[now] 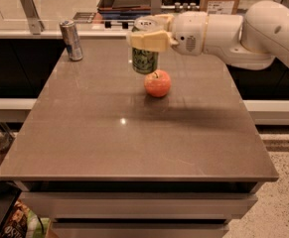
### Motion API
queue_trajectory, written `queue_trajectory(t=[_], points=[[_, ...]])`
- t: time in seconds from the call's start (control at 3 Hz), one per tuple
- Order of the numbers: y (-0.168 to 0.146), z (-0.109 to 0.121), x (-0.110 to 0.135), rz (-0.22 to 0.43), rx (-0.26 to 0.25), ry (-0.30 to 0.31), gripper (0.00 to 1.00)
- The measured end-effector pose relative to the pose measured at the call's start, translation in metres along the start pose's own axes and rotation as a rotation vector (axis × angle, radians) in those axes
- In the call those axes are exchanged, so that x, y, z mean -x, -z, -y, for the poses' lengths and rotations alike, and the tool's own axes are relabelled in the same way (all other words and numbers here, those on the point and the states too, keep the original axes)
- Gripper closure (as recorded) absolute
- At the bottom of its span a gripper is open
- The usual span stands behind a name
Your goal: Move green can near redbull can
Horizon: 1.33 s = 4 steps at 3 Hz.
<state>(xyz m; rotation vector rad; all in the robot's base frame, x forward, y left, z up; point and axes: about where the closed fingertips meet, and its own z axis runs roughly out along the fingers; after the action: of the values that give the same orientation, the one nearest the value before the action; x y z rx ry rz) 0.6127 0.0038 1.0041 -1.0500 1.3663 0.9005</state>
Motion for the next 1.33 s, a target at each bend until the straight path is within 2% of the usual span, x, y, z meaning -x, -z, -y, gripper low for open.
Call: queue_trajectory(t=[0.33,0.67,1.0,1.33], points=[[-0.014,0.043,0.017,0.032,-0.034,0.03,1.0],[-0.037,0.079,0.017,0.077,-0.072,0.057,1.0],[-0.066,0.105,0.01,0.09,-0.096,0.069,1.0],[-0.101,0.118,0.003,0.043,-0.113,0.082,1.0]])
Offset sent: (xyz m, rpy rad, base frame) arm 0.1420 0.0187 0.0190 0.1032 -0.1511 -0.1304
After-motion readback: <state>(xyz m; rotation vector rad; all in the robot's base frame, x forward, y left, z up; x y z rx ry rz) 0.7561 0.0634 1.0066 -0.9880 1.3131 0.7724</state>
